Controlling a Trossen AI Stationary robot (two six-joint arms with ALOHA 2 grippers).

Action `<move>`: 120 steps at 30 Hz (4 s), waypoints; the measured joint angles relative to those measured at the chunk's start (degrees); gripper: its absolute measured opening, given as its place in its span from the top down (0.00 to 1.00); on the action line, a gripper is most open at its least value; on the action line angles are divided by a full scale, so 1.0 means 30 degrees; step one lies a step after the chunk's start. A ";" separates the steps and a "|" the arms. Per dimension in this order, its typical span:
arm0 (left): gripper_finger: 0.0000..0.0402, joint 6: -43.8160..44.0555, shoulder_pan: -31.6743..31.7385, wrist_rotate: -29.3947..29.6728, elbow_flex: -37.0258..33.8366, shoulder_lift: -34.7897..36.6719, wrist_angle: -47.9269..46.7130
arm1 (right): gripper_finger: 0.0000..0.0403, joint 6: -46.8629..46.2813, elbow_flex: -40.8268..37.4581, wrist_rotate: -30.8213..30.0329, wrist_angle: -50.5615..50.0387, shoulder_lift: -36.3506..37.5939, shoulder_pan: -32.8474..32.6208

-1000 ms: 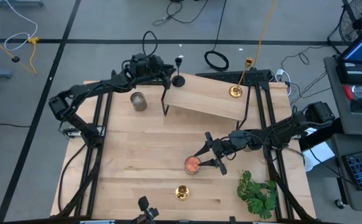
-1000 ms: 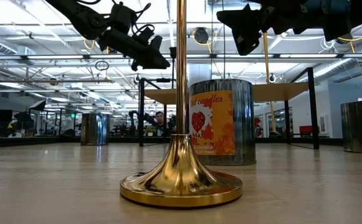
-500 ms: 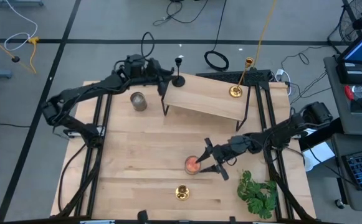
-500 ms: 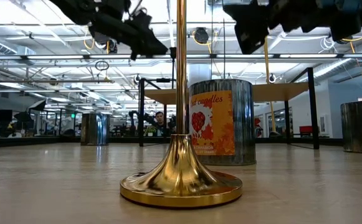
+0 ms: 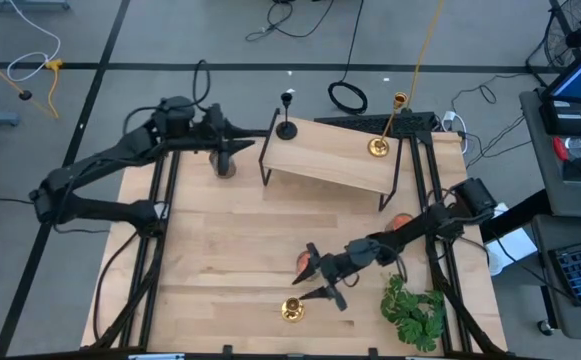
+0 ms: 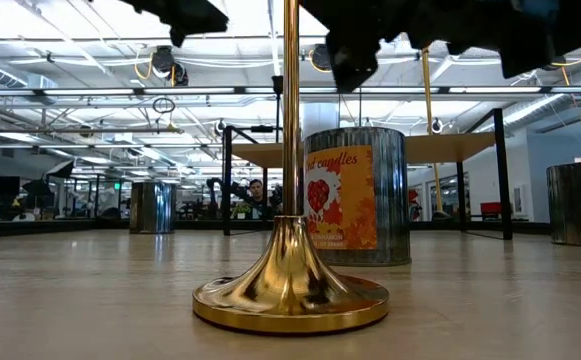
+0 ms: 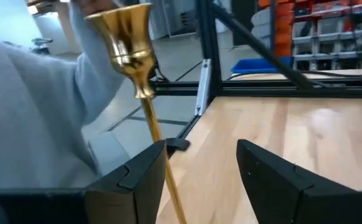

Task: Pick & Place candle stick holders
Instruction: Put the gold candle holder on the shelf

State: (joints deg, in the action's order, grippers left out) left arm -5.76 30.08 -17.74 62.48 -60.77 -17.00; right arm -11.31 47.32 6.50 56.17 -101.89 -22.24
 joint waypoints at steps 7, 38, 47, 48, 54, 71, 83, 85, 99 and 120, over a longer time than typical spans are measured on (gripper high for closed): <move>0.72 0.0000 -0.0405 0.0007 0.0000 0.1090 -0.0844 | 0.52 -0.0376 0.0973 0.2336 -0.0276 -0.0378 -0.0273; 0.72 -0.0007 -0.0487 0.0109 0.0000 0.1143 -0.2810 | 0.97 -0.0012 0.2522 0.1219 0.0552 -0.1584 0.0167; 0.72 -0.0007 -0.0487 0.0102 0.0007 0.1143 -0.2847 | 0.97 0.1045 0.2510 -0.3864 -0.1154 0.0710 -0.0052; 0.72 -0.0007 -0.0487 0.0102 0.0003 0.1143 -0.2854 | 0.97 0.1302 0.2510 -0.5092 -0.1871 0.1248 -0.0115; 0.72 -0.0007 -0.0487 0.0095 0.0007 0.1143 -0.3229 | 0.95 0.3133 0.2525 -1.0213 -0.5341 0.5069 -0.0367; 0.72 -0.0007 -0.0487 0.0095 0.0007 0.1143 -0.3838 | 0.96 0.8798 0.2518 -1.6193 -0.5081 0.9065 0.4609; 0.72 -0.0007 -0.0487 0.0095 0.0007 0.1143 -0.3830 | 0.96 0.9300 0.2518 -1.8906 -0.4831 0.8760 0.9577; 0.72 -0.0007 -0.0487 0.0095 0.0007 0.1143 -0.3830 | 0.96 0.9255 0.2518 -1.9159 -0.4907 0.8747 1.0241; 0.72 -0.0007 -0.0487 0.0095 0.0015 0.1143 -0.3830 | 0.95 0.5483 0.2518 -1.9133 -0.7973 0.8759 1.2440; 0.72 -0.0003 -0.0494 0.0095 0.0015 0.1143 -0.3838 | 0.78 0.4947 0.2518 -1.9128 -0.8322 0.8772 1.2823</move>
State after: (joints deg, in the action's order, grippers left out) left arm -5.77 28.60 -17.45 62.52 -57.34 -28.51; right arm 3.53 54.87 -50.88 31.20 -75.57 16.23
